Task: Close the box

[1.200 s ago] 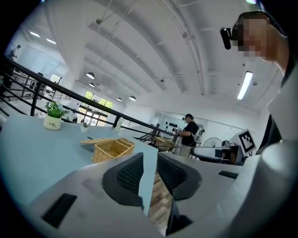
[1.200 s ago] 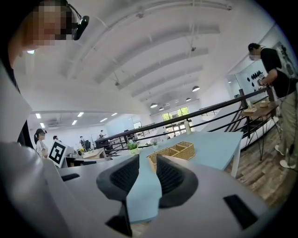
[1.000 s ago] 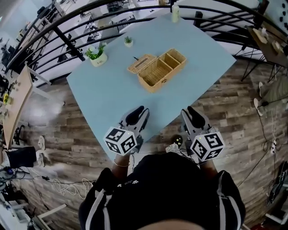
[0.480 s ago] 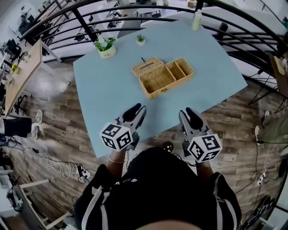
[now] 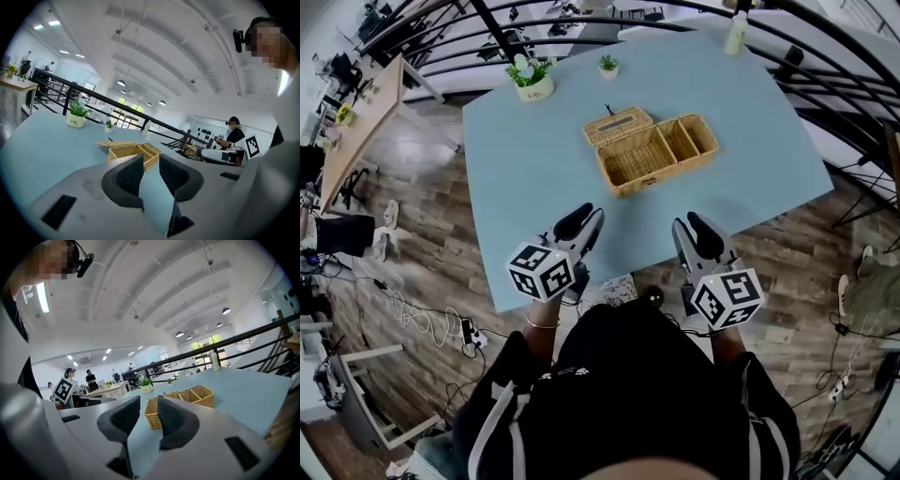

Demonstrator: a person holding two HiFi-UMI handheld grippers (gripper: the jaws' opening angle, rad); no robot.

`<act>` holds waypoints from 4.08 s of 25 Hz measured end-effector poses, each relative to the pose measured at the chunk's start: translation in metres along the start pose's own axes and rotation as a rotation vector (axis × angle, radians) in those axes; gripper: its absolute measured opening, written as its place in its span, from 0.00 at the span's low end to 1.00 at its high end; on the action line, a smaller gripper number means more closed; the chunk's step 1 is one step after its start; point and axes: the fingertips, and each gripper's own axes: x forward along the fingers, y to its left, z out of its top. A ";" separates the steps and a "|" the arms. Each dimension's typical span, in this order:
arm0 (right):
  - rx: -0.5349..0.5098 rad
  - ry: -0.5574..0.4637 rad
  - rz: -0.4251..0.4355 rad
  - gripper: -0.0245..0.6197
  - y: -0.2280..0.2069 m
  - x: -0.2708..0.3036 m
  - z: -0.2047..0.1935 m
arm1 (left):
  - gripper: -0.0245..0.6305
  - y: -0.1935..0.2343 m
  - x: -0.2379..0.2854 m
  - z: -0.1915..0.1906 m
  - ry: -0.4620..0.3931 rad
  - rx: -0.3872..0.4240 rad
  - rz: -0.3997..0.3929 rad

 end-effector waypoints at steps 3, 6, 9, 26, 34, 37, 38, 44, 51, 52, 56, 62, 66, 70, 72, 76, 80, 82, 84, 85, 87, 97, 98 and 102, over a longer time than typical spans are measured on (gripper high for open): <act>-0.015 0.001 0.004 0.22 0.001 0.012 0.005 | 0.17 0.020 0.003 0.008 0.000 -0.012 0.022; -0.020 0.008 0.000 0.22 0.000 0.023 0.010 | 0.18 0.044 0.008 0.018 0.010 -0.020 0.055; -0.021 0.019 -0.002 0.22 -0.006 0.038 0.014 | 0.19 0.066 0.019 0.029 0.005 -0.037 0.074; -0.003 0.118 -0.066 0.22 -0.032 0.101 0.023 | 0.28 0.185 0.101 0.020 0.018 -0.460 0.053; 0.049 0.160 -0.070 0.21 -0.038 0.120 0.015 | 0.30 0.208 0.134 0.014 0.008 -0.620 0.011; 0.052 0.177 -0.081 0.21 -0.042 0.127 0.011 | 0.30 0.214 0.139 0.007 0.012 -0.665 0.006; 0.054 0.182 -0.083 0.21 -0.043 0.129 0.009 | 0.30 0.216 0.140 0.005 0.010 -0.683 0.001; 0.065 0.212 -0.099 0.21 -0.046 0.137 -0.001 | 0.30 0.221 0.147 -0.003 -0.001 -0.757 -0.021; 0.071 0.222 -0.143 0.21 -0.055 0.136 -0.004 | 0.30 0.221 0.163 -0.005 -0.035 -0.832 -0.060; 0.071 0.221 -0.147 0.21 -0.057 0.135 -0.004 | 0.30 0.222 0.164 -0.004 -0.047 -0.838 -0.060; 0.071 0.203 -0.167 0.20 -0.066 0.125 0.002 | 0.24 0.219 0.168 -0.001 -0.086 -0.884 -0.068; 0.047 0.195 -0.125 0.20 -0.076 0.124 0.011 | 0.21 0.216 0.163 0.017 -0.118 -0.789 -0.045; 0.036 0.190 -0.103 0.20 -0.082 0.121 0.019 | 0.21 0.208 0.156 0.039 -0.164 -0.707 -0.046; 0.018 0.187 -0.079 0.20 -0.082 0.119 0.024 | 0.21 0.195 0.148 0.054 -0.197 -0.667 -0.069; 0.012 0.185 -0.072 0.20 -0.083 0.117 0.026 | 0.21 0.189 0.145 0.058 -0.205 -0.642 -0.074; 0.007 0.184 -0.059 0.20 -0.085 0.118 0.030 | 0.21 0.186 0.142 0.066 -0.196 -0.543 -0.060; 0.010 0.183 -0.041 0.20 -0.085 0.119 0.030 | 0.21 0.176 0.137 0.071 -0.198 -0.473 -0.075; 0.011 0.183 -0.031 0.20 -0.084 0.119 0.030 | 0.21 0.171 0.135 0.072 -0.197 -0.430 -0.070; 0.009 0.186 -0.024 0.20 -0.084 0.119 0.028 | 0.21 0.168 0.131 0.072 -0.202 -0.394 -0.066; 0.006 0.188 -0.021 0.19 -0.084 0.120 0.027 | 0.21 0.166 0.129 0.071 -0.205 -0.380 -0.064; 0.000 0.191 -0.016 0.19 -0.084 0.120 0.026 | 0.21 0.164 0.126 0.070 -0.205 -0.354 -0.061; -0.006 0.182 0.005 0.19 -0.084 0.117 0.033 | 0.21 0.156 0.123 0.072 -0.182 -0.251 -0.036; -0.007 0.182 0.004 0.19 -0.085 0.116 0.033 | 0.21 0.155 0.123 0.072 -0.181 -0.236 -0.033; -0.001 0.189 0.006 0.19 -0.087 0.115 0.029 | 0.21 0.149 0.118 0.071 -0.195 -0.189 -0.044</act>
